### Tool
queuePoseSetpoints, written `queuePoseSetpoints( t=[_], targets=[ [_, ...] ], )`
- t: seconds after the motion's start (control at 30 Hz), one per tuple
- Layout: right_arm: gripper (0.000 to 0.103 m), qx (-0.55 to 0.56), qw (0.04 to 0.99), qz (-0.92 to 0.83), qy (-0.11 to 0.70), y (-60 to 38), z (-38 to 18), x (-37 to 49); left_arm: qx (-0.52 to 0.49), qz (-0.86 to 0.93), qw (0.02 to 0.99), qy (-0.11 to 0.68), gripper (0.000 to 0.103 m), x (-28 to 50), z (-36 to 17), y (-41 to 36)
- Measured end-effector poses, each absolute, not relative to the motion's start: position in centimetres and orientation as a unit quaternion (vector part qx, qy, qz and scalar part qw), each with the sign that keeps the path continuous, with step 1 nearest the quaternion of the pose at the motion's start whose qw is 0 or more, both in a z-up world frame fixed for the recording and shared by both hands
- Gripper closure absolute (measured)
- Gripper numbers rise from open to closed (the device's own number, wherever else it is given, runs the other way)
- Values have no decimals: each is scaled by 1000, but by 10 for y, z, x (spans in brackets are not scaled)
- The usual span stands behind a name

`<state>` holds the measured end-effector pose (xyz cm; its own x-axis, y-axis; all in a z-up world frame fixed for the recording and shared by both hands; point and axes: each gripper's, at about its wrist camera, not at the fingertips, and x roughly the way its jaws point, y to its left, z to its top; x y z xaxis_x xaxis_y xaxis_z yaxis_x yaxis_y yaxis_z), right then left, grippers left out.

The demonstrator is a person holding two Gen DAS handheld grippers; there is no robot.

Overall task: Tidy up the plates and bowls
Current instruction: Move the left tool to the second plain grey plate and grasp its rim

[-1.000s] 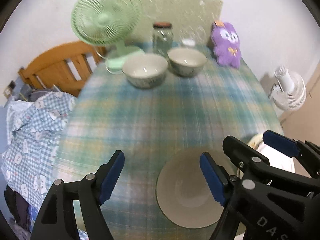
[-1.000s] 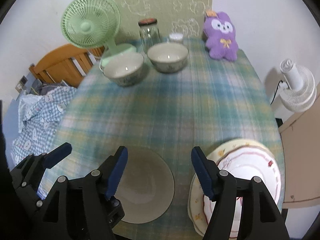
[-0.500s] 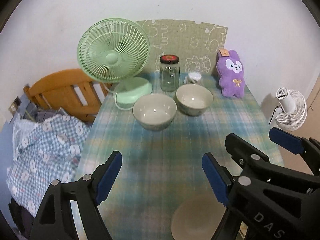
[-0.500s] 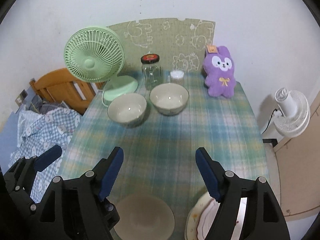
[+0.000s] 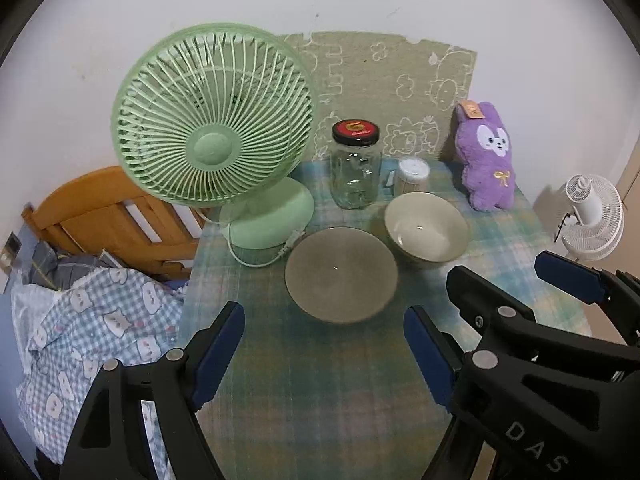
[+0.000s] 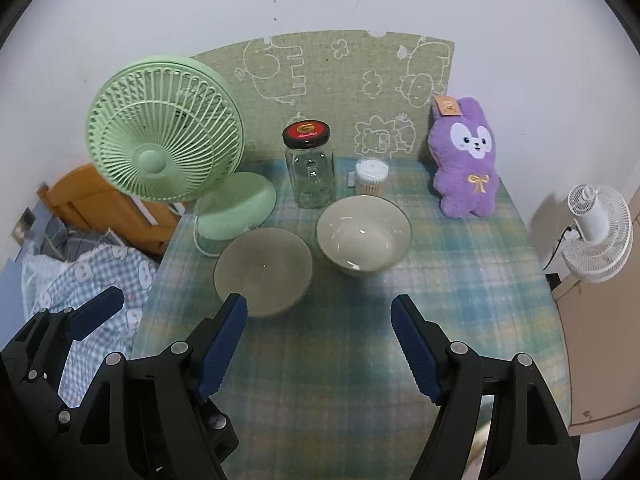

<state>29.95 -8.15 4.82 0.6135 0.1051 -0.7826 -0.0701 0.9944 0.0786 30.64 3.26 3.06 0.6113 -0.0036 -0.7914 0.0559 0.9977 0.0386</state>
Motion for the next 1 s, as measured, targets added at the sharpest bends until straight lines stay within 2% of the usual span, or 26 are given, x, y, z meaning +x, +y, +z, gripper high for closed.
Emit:
queuePoseSetpoints(
  t=[0.37,0.53,0.57,0.63,0.7,0.83,0.9,1.0],
  targets=[
    [26,37,893,16,448,-57,11,359,37,-34,891,451,20,367,-9,53],
    [26,39,888,4,458,-53,-14,381,38,-39,887,458,24,387,-36,58],
    [27,38,886,2,462,-51,-21,385,37,-39,885,463,26,390,-43,59],
    [36,37,881,4,471,-47,-31,392,35,-41,879,474,28,396,-54,59],
    [37,35,877,4,480,-43,-43,398,33,-44,873,484,38,401,-64,61],
    [46,29,870,1,492,-38,-61,408,36,-45,866,496,44,406,-81,63],
    [47,31,867,-1,497,-36,-68,410,36,-46,863,502,50,409,-87,64],
    [54,32,863,-3,504,-35,-78,414,36,-49,861,505,60,410,-93,64]
  ],
)
